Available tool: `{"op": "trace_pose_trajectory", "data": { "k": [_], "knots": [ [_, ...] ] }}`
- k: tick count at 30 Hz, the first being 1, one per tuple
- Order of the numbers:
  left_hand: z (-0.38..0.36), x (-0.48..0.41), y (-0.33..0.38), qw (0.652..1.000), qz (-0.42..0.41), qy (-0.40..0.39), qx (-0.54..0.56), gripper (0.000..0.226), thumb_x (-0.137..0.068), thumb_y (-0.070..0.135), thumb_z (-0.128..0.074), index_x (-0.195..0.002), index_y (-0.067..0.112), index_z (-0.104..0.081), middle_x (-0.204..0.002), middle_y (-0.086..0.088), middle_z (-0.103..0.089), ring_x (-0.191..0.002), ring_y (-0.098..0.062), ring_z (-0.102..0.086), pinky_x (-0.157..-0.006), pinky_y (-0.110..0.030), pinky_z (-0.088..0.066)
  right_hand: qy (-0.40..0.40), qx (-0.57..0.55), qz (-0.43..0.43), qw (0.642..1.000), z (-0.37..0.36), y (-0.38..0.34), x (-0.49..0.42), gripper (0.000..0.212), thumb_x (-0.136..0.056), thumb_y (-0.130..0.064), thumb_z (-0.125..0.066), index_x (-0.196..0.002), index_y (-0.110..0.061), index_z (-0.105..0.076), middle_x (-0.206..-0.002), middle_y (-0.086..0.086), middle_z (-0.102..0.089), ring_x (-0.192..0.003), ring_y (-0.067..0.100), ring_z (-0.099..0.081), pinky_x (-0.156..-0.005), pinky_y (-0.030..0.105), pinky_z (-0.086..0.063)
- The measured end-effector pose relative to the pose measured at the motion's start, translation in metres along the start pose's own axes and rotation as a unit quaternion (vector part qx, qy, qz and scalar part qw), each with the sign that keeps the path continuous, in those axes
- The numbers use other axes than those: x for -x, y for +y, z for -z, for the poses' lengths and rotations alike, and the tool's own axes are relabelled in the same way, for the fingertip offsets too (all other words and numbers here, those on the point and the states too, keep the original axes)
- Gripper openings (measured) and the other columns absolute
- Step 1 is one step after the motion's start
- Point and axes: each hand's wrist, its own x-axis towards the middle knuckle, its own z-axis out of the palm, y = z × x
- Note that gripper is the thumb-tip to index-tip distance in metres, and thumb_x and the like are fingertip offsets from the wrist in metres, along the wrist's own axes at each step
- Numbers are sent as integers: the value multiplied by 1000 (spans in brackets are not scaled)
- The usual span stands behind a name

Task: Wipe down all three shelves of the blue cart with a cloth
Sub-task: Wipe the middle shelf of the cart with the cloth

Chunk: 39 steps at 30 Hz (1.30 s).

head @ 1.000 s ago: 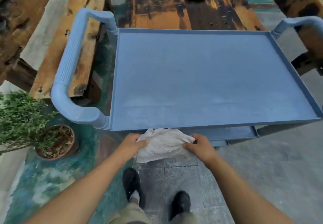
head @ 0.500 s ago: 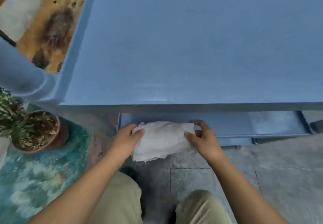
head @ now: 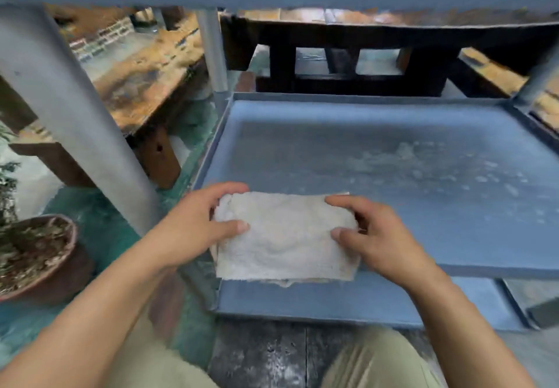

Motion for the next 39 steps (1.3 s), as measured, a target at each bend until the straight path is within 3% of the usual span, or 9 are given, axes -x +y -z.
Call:
{"op": "trace_pose_trajectory", "data": {
  "k": [6,12,19,22,26,29,33,36,39],
  "knots": [
    [5,-2,21,977,-22,1,-210,20,-84,29,-75,-100,37,-65,-101,18,-68,-93,-4,-64,-81,-32,-50,58,194,81,976,13,-14,7,28,-88,-23,-72,-114,-32,-70,-97,-20,-64,-80,1,-51,-69,8,-37],
    [-2,10,17,1000,0,-8,6,5,-86,20,-75,-87,17,-71,-98,-8,-72,-87,-25,-68,-77,-39,-49,69,105,132,983,10,-3,24,12,-92,-15,-68,-96,-27,-66,-118,-13,-53,-115,-4,-50,-88,11,-36],
    [-11,-8,7,970,84,28,227,20,-81,7,-76,-100,14,-74,-96,-13,-75,-85,-24,-72,-72,-32,-58,69,-44,45,996,6,2,-3,5,-86,-30,-66,-86,-35,-67,-83,-15,-70,-74,2,-62,-62,19,-45],
    [-16,-27,1,993,74,64,73,3,-89,14,-70,-89,13,-73,-89,-10,-75,-80,-23,-71,-70,-33,-54,83,18,7,996,1,11,-25,8,-89,-25,-69,-86,-32,-67,-79,-13,-68,-75,5,-62,-64,25,-43],
    [-13,-53,-14,979,73,23,-191,32,-92,42,-63,-101,13,-70,-110,-3,-69,-103,-21,-64,-78,-32,-44,66,202,-13,977,-9,14,-41,15,-88,-36,-63,-77,-28,-59,-71,-11,-63,-75,19,-60,-58,30,-38],
    [-10,-69,-20,966,86,58,-236,46,-92,47,-61,-119,10,-66,-130,-6,-61,-120,-23,-56,-84,-26,-37,56,257,10,965,-13,10,-52,15,-90,-37,-64,-80,-28,-60,-86,-1,-62,-87,26,-59,-68,32,-41],
    [-13,-79,-23,955,47,91,-277,39,-89,42,-67,-118,17,-59,-121,-6,-54,-109,-27,-56,-79,-28,-38,50,363,45,929,-14,1,-57,28,-91,-35,-63,-114,-20,-62,-118,6,-54,-114,30,-50,-94,38,-43],
    [-8,-85,-20,939,44,85,-329,48,-87,41,-66,-128,21,-52,-122,-7,-48,-113,-30,-52,-88,-33,-43,32,364,178,914,-15,-9,-52,43,-92,-32,-61,-133,-22,-56,-138,3,-48,-127,28,-45,-104,41,-40],
    [1,-107,-9,936,34,88,-338,40,-89,34,-61,-125,17,-57,-125,-11,-55,-120,-32,-51,-101,-41,-42,-108,381,307,865,-27,-18,-45,52,-99,-48,-48,-148,-30,-43,-158,1,-35,-145,27,-31,-118,42,-29]
  ]
}}
